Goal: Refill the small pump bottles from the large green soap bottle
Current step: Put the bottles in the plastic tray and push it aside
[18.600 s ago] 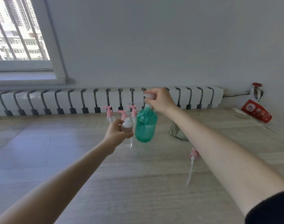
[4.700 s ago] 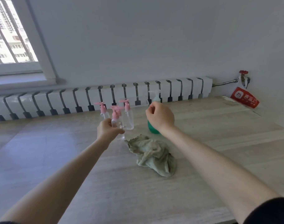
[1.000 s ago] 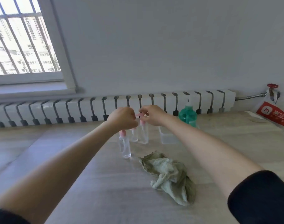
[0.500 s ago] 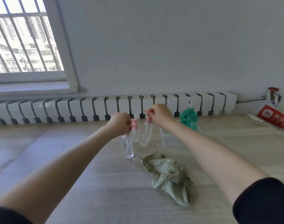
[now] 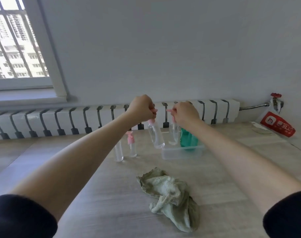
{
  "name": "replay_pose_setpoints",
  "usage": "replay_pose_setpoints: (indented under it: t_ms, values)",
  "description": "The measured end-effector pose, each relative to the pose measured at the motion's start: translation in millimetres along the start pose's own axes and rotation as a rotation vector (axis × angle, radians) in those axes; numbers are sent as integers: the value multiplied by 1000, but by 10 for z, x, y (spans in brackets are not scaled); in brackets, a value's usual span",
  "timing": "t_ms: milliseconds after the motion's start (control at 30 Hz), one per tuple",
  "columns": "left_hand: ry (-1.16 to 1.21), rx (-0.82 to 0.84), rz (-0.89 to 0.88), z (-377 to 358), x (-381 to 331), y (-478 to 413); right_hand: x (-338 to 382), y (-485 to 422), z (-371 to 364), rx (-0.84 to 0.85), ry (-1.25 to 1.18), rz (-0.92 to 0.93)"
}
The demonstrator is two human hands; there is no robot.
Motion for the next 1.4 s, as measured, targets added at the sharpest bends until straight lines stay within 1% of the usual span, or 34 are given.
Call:
replay_pose_setpoints:
  t_ms: [167, 267, 367, 533, 633, 733, 800, 900, 1000, 1067, 1100, 1167, 1267, 1400]
  values:
    - [65, -84, 36, -224, -144, -228, -90, -42, -114, 47, 345, 21]
    - [70, -60, 36, -404, -181, -368, -134, -92, -158, 60, 473, 36]
    - [38, -12, 30, -592, -204, -471, -175, -104, -205, 58, 523, 83]
    - [-78, 92, 21, -872, -211, -617, -160, -126, -230, 80, 476, 120]
    - [-149, 101, 16, -949, -223, -700, -163, -161, -255, 53, 467, 124]
    - [-148, 109, -19, -957, -236, -744, -195, -169, -263, 41, 434, 133]
    - [-80, 108, -41, -965, -198, -758, -216, -174, -268, 38, 401, 132]
    - [157, 102, -54, -949, -143, -707, -230, -179, -278, 25, 368, 144]
    - [285, 242, -15, -950, -117, -646, -228, -171, -276, 12, 364, 177]
    - [321, 349, 62, -931, -110, -654, -219, -178, -266, 15, 365, 216]
    - [328, 365, 120, -911, -108, -665, -212, -180, -267, 34, 359, 230]
    - [259, 311, 192, -858, -132, -688, -202, -192, -266, 86, 350, 224]
    - [14, 195, 139, -868, -177, -712, -201, -213, -250, 134, 357, 197]
    - [-53, 101, 53, -861, -222, -716, -207, -219, -227, 155, 354, 212]
Point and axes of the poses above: each hand's wrist, its own y-axis away from the middle knuckle, its own z-axis out of the back of the hand, x = y × z, the point moved 3 cm from there along -y, towards the middle knuckle, and after that the axes turned 8 degrees about -y, right-handed, at the moved point
